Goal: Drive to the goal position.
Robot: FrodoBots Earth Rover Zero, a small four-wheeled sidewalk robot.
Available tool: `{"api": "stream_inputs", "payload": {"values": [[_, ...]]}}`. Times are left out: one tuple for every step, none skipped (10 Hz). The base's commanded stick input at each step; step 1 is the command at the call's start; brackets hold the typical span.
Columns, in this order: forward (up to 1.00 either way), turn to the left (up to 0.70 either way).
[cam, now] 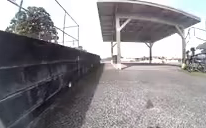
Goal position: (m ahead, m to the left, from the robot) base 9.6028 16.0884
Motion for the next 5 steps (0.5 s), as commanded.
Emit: {"api": "stream_inputs", "payload": {"values": [[0.85, -0.34], [0.85, -0.34], [0.85, -0.34], [0.85, -0.31], [0.85, -0.22]]}}
